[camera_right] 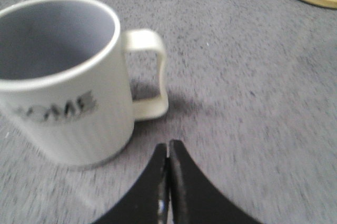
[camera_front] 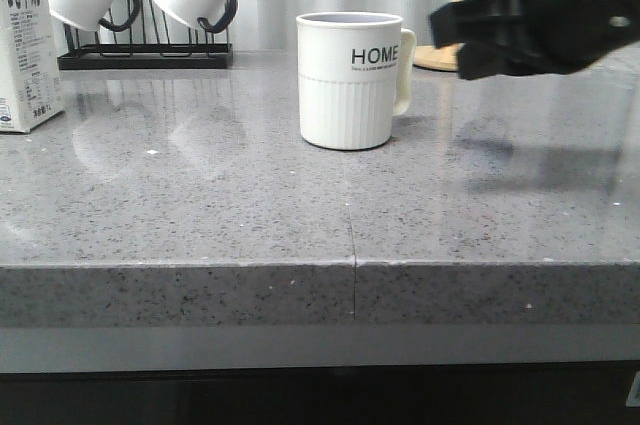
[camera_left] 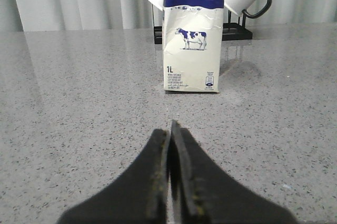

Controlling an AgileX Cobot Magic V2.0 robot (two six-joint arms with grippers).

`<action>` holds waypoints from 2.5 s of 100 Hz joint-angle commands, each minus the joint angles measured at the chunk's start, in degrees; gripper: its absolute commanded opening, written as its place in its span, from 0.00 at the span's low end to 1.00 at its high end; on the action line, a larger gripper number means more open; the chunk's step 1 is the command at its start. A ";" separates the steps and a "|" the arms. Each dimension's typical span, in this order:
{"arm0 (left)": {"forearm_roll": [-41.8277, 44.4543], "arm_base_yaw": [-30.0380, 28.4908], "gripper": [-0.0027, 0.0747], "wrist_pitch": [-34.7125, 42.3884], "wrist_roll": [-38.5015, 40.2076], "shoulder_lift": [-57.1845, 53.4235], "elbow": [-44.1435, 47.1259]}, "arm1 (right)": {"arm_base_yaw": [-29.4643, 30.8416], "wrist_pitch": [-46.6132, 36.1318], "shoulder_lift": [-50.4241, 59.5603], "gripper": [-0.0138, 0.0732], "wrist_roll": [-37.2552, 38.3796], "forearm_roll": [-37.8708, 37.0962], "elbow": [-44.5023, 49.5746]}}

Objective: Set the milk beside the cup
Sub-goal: 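Open the right gripper and withdraw it from the mug, then reach the left gripper to the milk carton and grasp it, then carry the milk carton beside the mug and lower it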

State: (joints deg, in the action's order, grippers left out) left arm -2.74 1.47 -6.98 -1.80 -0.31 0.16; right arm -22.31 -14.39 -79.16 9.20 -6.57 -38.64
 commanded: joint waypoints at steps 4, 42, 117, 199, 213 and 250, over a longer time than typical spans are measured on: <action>-0.17 -0.06 0.01 4.93 0.45 -1.84 2.26 | 0.17 -1.64 9.56 0.11 0.00 0.07 5.14; -0.17 -0.06 0.01 4.93 0.45 -1.84 2.26 | 0.17 23.65 45.24 0.11 0.00 3.23 15.51; 4.70 -0.06 0.01 -2.83 1.13 8.27 -19.90 | 0.17 50.54 80.49 0.11 0.00 4.52 15.51; -0.35 3.51 0.86 8.86 1.13 51.70 -36.49 | 0.17 50.54 80.49 0.11 0.00 4.52 15.51; -0.45 5.31 0.86 14.31 1.13 57.09 -38.19 | 0.17 50.54 80.49 0.11 0.00 4.52 15.51; -0.55 5.31 0.86 20.09 1.13 71.13 -46.12 | 0.17 50.54 80.49 0.11 0.00 4.52 15.51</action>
State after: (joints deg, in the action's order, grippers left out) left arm -2.68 6.47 6.31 -1.11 69.59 -42.40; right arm -22.31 40.40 0.78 9.31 -1.83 -21.69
